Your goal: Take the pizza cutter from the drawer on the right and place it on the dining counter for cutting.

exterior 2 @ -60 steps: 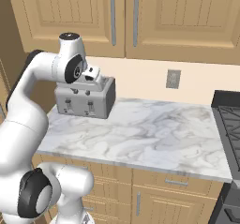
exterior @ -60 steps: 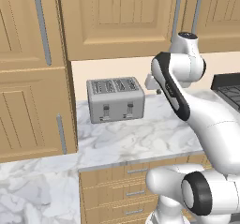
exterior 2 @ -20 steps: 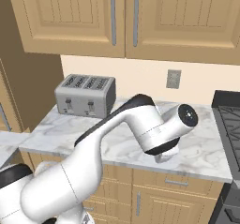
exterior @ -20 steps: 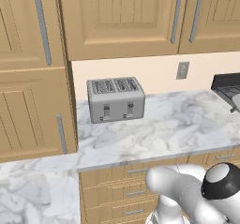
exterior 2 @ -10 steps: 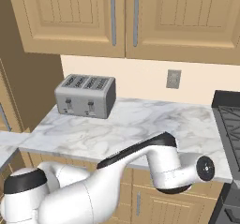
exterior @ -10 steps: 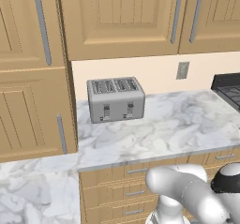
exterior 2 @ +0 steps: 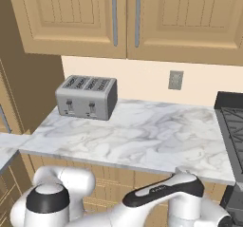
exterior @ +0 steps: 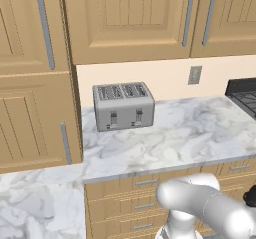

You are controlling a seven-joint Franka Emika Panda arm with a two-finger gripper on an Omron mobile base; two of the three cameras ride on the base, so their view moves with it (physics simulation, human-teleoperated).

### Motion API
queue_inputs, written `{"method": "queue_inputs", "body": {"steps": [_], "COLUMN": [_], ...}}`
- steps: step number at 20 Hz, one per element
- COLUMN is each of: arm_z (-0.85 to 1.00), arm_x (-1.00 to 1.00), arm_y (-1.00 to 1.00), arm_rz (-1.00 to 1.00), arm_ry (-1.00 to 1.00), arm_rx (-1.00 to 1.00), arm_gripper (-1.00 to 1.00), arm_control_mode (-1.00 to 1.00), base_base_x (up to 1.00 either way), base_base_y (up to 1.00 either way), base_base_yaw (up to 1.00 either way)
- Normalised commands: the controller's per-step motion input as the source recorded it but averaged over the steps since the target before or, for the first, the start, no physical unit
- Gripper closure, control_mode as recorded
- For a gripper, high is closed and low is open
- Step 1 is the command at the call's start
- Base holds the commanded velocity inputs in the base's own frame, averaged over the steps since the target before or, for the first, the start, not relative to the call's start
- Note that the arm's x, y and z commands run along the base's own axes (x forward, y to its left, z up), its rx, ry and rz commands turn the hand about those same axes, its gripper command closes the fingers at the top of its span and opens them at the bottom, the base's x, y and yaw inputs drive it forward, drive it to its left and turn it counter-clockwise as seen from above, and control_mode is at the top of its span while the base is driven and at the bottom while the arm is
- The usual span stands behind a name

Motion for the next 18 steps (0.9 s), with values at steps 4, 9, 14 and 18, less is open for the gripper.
{"method": "queue_inputs", "body": {"steps": [4, 9, 14, 18], "arm_z": [-0.42, -0.41, -0.34, -0.25], "arm_x": [0.0, 0.0, 0.12, 0.34], "arm_y": [-0.05, -0.03, 0.0, 0.0], "arm_rz": [-0.01, 0.0, -0.04, -0.1], "arm_ry": [-0.18, -0.22, -0.17, -0.08], "arm_rx": [0.11, 0.09, 0.07, 0.06], "arm_gripper": [-1.0, -1.0, -1.0, -1.0], "arm_control_mode": [-1.0, -1.0, -1.0, -1.0], "base_base_x": [0.0, 0.0, 0.0, 0.0], "base_base_y": [0.0, 0.0, 0.0, 0.0], "base_base_yaw": [0.0, 0.0, 0.0, 0.0]}}
